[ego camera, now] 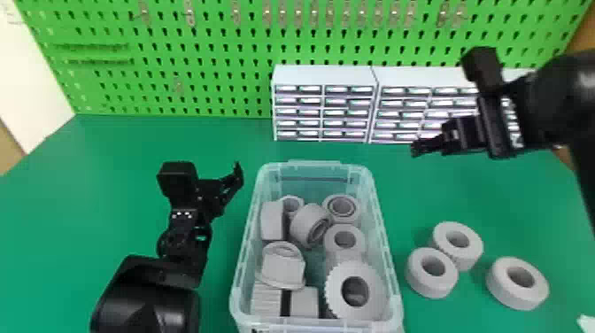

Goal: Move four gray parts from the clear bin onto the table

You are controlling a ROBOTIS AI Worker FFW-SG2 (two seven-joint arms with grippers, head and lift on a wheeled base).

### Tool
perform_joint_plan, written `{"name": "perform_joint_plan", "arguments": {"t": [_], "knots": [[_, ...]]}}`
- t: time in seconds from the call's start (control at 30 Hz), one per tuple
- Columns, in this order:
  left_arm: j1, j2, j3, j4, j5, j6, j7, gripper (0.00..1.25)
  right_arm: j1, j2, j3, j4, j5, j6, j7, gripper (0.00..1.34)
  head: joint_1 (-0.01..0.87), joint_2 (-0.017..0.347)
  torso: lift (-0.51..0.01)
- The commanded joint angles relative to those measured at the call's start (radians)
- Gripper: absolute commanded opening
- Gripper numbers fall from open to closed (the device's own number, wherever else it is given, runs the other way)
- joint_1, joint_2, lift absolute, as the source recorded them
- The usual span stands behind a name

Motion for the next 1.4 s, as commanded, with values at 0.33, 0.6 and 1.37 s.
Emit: {"name": "perform_joint_plan", "arguments": {"t": [0.33,0.6,1.37], "knots": [[0.0,0.0,-0.003,0.001,-0.001,0.02,0.0,1.15,-0.05,0.062,0.168,0.041,-0.066,0.001,0.0,0.8,0.693,0.072,-0.052],[0.0,0.0,-0.003,0.001,-0.003,0.02,0.0,1.15,-0.057,0.052,0.246,0.047,-0.144,0.001,0.0,0.8,0.693,0.072,-0.052],[0.008,0.0,0.007,-0.001,-0.006,0.02,0.0,1.15,-0.082,-0.049,0.489,0.04,-0.406,0.001,0.0,0.81,0.693,0.072,-0.052]]}}
